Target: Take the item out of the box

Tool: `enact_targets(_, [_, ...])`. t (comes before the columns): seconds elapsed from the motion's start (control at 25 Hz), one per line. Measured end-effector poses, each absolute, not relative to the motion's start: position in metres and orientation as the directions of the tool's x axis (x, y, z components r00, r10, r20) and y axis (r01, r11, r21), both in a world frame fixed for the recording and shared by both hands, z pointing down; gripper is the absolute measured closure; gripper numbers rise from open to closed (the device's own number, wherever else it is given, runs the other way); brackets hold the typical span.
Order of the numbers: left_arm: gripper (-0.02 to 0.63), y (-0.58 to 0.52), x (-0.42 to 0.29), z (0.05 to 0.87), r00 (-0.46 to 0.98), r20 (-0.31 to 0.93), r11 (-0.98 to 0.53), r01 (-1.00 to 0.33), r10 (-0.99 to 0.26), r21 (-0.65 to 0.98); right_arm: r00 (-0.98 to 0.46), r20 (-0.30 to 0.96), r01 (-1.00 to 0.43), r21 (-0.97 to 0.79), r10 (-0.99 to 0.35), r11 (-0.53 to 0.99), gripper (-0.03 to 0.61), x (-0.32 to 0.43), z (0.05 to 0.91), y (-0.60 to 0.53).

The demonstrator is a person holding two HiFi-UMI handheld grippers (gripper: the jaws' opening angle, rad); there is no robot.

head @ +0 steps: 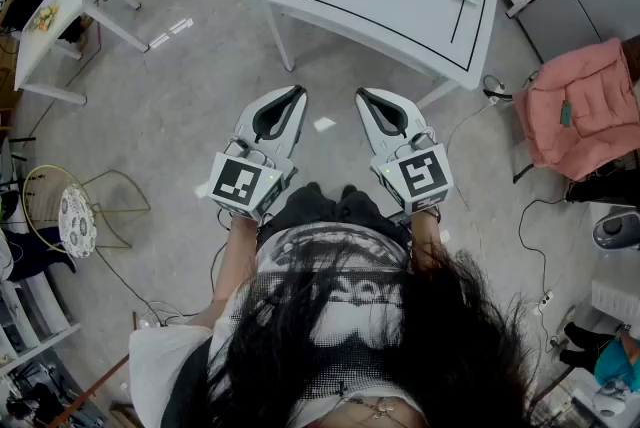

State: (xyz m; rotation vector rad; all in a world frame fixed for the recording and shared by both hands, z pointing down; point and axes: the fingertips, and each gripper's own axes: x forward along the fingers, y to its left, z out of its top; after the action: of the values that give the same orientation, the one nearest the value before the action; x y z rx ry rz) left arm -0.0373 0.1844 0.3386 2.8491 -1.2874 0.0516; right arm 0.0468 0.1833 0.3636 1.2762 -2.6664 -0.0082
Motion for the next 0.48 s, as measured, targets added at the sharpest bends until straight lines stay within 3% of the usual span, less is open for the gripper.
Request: enact_targets(0.48, [0.614, 0.1898, -0.0452, 0.3425, 0.667, 0.062, -0.668, -0.744, -0.743, 0.006, -0.608, 0.164, -0.779, 0.064, -0.777, 0.623, 0.574, 0.0397, 0.3672, 0.1866])
